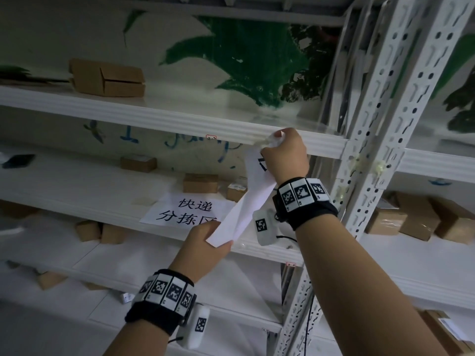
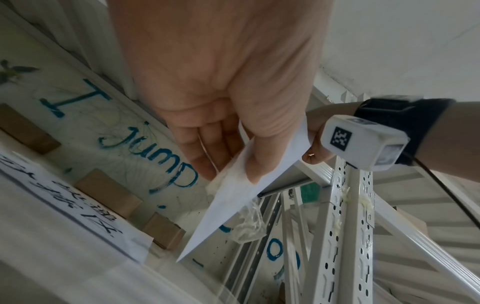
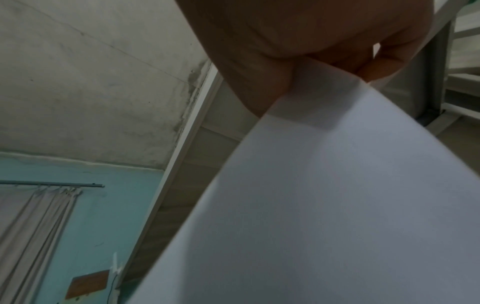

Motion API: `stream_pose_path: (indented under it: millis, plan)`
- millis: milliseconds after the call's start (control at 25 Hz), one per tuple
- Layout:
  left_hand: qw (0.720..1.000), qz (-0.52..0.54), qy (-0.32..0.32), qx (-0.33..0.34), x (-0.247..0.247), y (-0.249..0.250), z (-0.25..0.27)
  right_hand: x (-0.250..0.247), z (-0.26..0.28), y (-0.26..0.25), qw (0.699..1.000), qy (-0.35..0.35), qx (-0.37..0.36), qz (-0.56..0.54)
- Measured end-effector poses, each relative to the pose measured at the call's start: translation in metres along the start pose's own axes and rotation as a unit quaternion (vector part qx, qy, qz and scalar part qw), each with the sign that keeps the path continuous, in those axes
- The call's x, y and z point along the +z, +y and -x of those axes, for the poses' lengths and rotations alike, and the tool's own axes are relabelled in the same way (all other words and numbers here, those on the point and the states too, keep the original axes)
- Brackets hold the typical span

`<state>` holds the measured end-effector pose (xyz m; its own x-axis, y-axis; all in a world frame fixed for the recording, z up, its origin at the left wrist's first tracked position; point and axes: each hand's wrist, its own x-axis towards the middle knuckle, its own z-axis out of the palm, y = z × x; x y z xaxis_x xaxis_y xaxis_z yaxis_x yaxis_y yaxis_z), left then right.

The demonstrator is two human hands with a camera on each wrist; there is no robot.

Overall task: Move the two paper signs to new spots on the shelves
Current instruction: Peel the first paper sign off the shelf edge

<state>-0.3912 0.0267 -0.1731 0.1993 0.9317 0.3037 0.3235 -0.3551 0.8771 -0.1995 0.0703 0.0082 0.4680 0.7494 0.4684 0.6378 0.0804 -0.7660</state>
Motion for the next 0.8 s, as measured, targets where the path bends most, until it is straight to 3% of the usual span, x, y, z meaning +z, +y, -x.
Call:
stream_pose_path:
  millis: [200,360,560,800]
  plan:
    - [0.999,0.012,0.014,-0.049,-0.005,0.002,0.003,0.004,0.002,0.006,1.000,0.001,-0.003,0.027]
    - [0.999,0.000,0.023,-0.050,-0.007,-0.001,0.005,0.005,0.001,0.006,1.000,0.002,0.001,0.007]
    - [0.996,0.063,0.042,-0.040,-0.014,0.006,0.006,0.008,-0.005,0.007,1.000,0.002,0.006,-0.016]
    - [0.996,0.008,0.086,-0.033,-0.020,0.002,0.006,0.008,-0.010,0.005,0.998,-0.001,0.026,-0.061]
